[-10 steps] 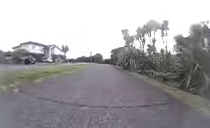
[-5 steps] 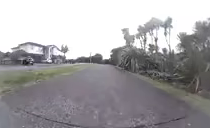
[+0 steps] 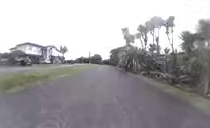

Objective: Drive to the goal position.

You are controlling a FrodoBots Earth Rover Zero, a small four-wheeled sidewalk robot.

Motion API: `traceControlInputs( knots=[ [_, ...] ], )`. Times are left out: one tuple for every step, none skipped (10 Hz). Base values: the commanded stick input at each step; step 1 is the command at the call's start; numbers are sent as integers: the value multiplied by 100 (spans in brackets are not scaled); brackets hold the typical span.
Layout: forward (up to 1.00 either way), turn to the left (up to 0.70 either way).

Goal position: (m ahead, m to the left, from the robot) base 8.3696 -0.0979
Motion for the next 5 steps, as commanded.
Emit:
traceControlInputs(
  knots=[
    [100, 0],
    [100, 0],
    [100, 0],
    [100, 0],
    [100, 0]
  ],
)
